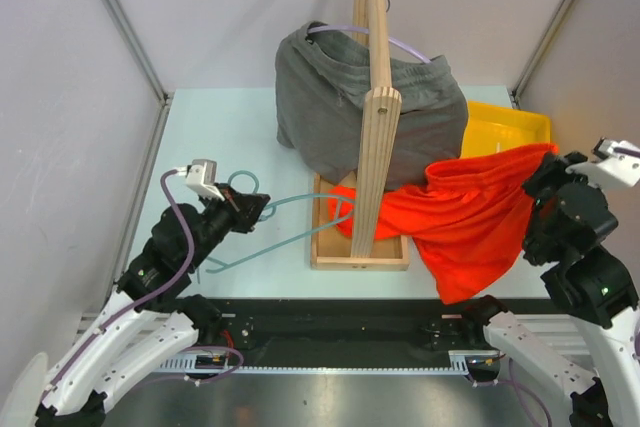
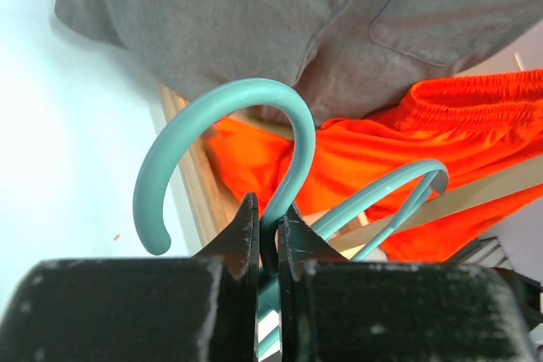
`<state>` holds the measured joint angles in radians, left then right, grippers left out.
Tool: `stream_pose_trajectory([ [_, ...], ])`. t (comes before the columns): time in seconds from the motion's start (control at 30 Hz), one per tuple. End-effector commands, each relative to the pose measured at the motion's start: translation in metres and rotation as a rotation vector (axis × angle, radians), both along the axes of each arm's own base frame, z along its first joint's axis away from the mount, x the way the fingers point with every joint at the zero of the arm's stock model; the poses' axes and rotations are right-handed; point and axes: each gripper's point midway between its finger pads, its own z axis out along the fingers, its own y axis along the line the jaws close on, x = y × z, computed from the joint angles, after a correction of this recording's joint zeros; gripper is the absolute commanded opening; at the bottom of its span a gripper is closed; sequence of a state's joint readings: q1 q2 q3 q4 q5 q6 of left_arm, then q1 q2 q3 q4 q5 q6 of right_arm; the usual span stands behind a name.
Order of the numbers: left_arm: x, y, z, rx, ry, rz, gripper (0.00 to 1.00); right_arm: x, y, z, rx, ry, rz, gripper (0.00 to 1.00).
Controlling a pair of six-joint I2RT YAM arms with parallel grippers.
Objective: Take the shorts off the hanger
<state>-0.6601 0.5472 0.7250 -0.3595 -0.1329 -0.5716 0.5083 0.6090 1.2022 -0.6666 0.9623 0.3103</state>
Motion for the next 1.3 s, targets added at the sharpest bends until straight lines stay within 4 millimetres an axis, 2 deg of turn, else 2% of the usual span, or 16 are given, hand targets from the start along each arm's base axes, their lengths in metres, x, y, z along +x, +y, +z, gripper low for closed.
stream_pose_trajectory([
  [0.0,-0.002,0.001,-0.008,-0.036,0.013,0.011,0.00,-0.013,-0.036,0.085,-0.104,-0.152,-0.212,0.00],
  [0.17,-0.002,0.009,-0.009,0.010,0.005,0.028,0.00,-0.021,-0.046,0.157,-0.111,-0.310,-0.276,0.00],
  [0.3,-0.003,0.012,0.002,0.021,-0.027,0.032,0.00,-0.008,-0.040,0.194,-0.176,-0.343,-0.296,0.00],
  [0.33,-0.003,0.013,0.004,0.020,-0.030,0.034,0.00,0.006,-0.034,0.196,-0.228,-0.309,-0.306,0.00],
  [0.37,-0.003,0.013,0.006,0.019,-0.035,0.034,0.00,0.004,-0.036,0.208,-0.216,-0.344,-0.323,0.00],
  [0.47,-0.004,0.013,0.011,0.015,-0.043,0.032,0.00,0.025,-0.036,0.216,-0.258,-0.351,-0.368,0.00],
  [0.57,-0.003,0.016,0.017,0.006,-0.044,0.052,0.00,0.043,-0.048,0.223,-0.290,-0.341,-0.413,0.00],
  [0.63,-0.002,0.015,0.020,-0.007,-0.042,0.054,0.00,0.056,-0.058,0.239,-0.229,-0.400,-0.421,0.00],
  [0.67,-0.002,0.015,0.020,-0.012,-0.039,0.055,0.00,0.075,-0.058,0.234,-0.207,-0.381,-0.401,0.00],
  [0.83,0.000,0.014,0.028,0.002,-0.042,0.052,0.00,0.090,-0.060,0.270,-0.200,-0.525,-0.348,0.00],
  [0.87,0.001,0.014,0.030,0.006,-0.043,0.056,0.00,0.093,-0.066,0.273,-0.208,-0.537,-0.356,0.00],
  [0.9,0.002,0.014,0.033,0.005,-0.045,0.058,0.00,0.109,-0.064,0.274,-0.220,-0.540,-0.328,0.00],
  [1.0,0.002,0.013,0.038,-0.008,-0.046,0.060,0.00,0.117,-0.077,0.286,-0.236,-0.576,-0.336,0.00],
  [1.03,0.002,0.012,0.039,-0.010,-0.047,0.057,0.00,0.132,-0.080,0.281,-0.216,-0.571,-0.328,0.00],
  [1.13,0.004,0.012,0.038,-0.005,-0.041,0.060,0.00,0.135,-0.087,0.291,-0.201,-0.606,-0.318,0.00],
  [1.27,0.006,0.011,0.038,-0.012,-0.036,0.067,0.00,0.168,-0.087,0.271,-0.162,-0.581,-0.276,0.00],
])
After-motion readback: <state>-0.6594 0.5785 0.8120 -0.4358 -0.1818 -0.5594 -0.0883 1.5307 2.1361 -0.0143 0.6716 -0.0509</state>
